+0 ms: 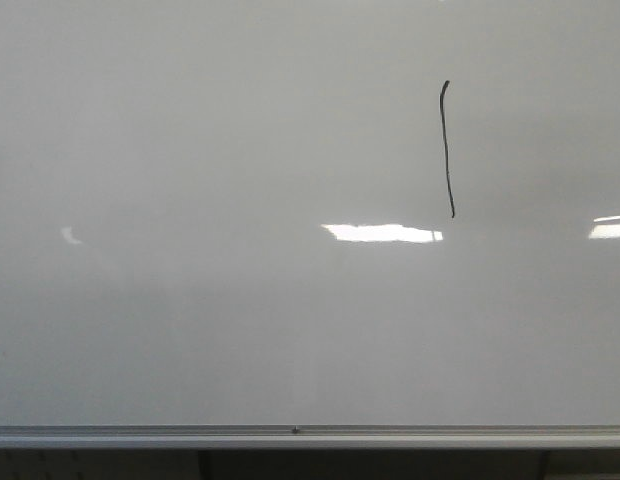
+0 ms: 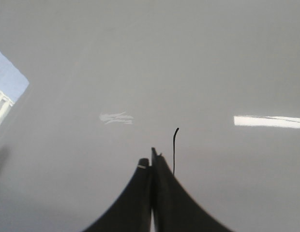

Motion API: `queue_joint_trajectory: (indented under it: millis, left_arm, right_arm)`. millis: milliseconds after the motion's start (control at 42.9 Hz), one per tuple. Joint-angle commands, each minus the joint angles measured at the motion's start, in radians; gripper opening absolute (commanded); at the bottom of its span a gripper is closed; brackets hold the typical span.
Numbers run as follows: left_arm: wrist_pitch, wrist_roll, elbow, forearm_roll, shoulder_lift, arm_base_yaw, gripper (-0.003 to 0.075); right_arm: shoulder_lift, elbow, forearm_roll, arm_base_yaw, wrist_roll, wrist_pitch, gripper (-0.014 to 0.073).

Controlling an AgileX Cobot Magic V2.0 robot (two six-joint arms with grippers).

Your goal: Write number 1 on whiteboard

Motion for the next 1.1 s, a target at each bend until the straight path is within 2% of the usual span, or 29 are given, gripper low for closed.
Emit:
queue_joint_trajectory:
  millis: [0,187,350,513,1073]
  left_arm:
    - [-0.142,-0.179,0.056,0.134,-0.050,-0.051,-0.0020]
    - [-0.138,-0.174,0.171,0.099,-0.166,-0.014,-0.0020]
    - [-0.123,-0.171,0.209,0.091,-0.162,0.044,-0.0020]
    - [-0.180,-0.171,0.280,0.073,-0.162,0.097,-0.0020]
    - [-0.161,-0.171,0.277,0.069,-0.162,0.117,-0.0020]
  right_arm:
    - [0.005,-0.025,0.019,-0.006,-0.007,-0.037,-0.0116]
    - [0.005,-0.025,0.019,-0.006,-0.007,-0.037,-0.0116]
    - [0.006,-0.025,0.019,-0.006,-0.007,-0.036,-0.0116]
    - [0.006,-0.025,0.019,-0.006,-0.007,-0.035,-0.0116]
    - [0.006,-0.025,0.019,-0.006,-0.007,-0.035,-0.0116]
